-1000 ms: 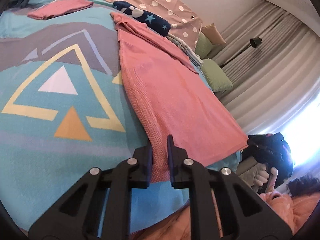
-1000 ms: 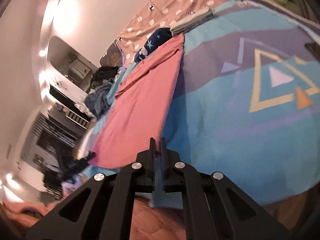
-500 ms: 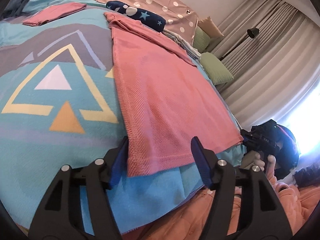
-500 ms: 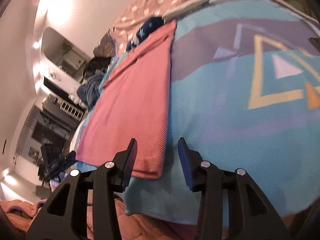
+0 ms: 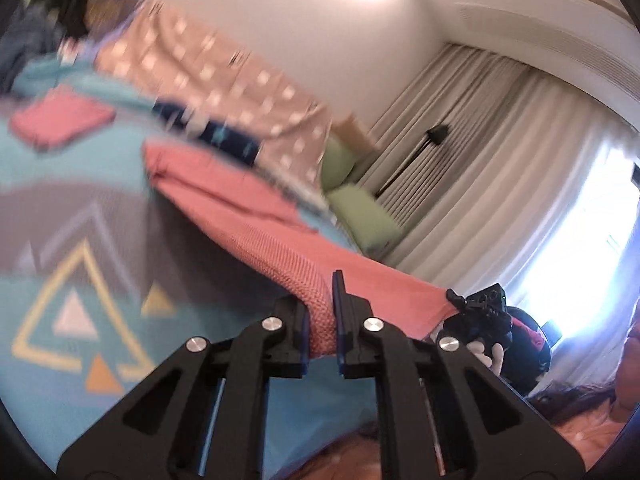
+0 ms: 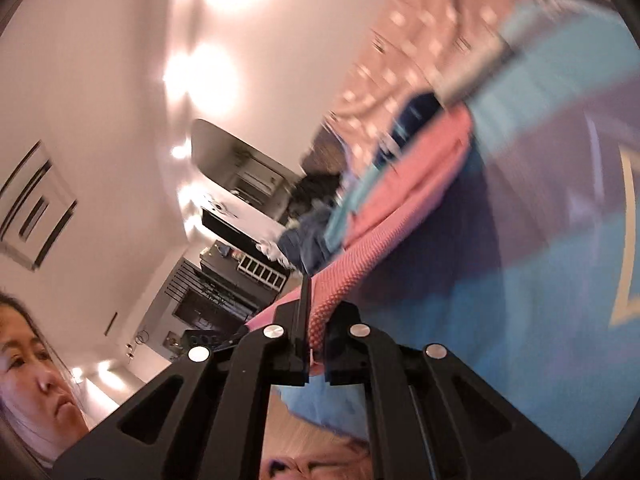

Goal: Fold small clothes
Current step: 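Lift the sweater edge with both tools and fold it over in half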

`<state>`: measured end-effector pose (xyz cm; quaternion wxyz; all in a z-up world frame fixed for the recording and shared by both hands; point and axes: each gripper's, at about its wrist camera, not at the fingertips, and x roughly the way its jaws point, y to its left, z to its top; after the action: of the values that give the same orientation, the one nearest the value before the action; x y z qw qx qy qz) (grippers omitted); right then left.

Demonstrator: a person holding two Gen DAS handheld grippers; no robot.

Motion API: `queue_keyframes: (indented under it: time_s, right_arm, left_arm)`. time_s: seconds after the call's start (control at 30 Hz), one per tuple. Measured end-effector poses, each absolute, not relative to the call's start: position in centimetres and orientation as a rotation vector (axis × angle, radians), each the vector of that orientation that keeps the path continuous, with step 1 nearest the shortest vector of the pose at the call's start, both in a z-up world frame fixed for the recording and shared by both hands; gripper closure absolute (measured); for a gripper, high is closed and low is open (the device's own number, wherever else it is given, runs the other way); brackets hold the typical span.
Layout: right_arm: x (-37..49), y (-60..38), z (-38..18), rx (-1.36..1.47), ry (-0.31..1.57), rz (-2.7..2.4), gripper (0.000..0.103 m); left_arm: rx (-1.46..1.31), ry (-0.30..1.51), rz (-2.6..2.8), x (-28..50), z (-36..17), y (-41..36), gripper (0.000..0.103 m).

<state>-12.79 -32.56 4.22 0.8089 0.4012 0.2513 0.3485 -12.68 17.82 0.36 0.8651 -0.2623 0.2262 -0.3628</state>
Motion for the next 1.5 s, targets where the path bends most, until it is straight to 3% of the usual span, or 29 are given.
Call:
queue_keyframes:
  time_s: [0.27,0.67,1.5]
  right_arm:
    - [-17.2,-32.0,10.5,0.659,0.384,0.705,0.099]
    - [-12.9,-31.8,5.0,0.719,0.490,0.583,0.099]
    - [-0.4,-32.1,3.8,0.715,0.581,0.531,0.098]
  left_arm:
    - [-0.424,0.309,-0.788,-17.4,6.3,17.0,0.094]
    - [-0.477,0.464,-0.706,-13.3,1.5,16.9,0.093]
    - [-0.547,0.513,-0.660,-2.7,1.5,16.6,0.092]
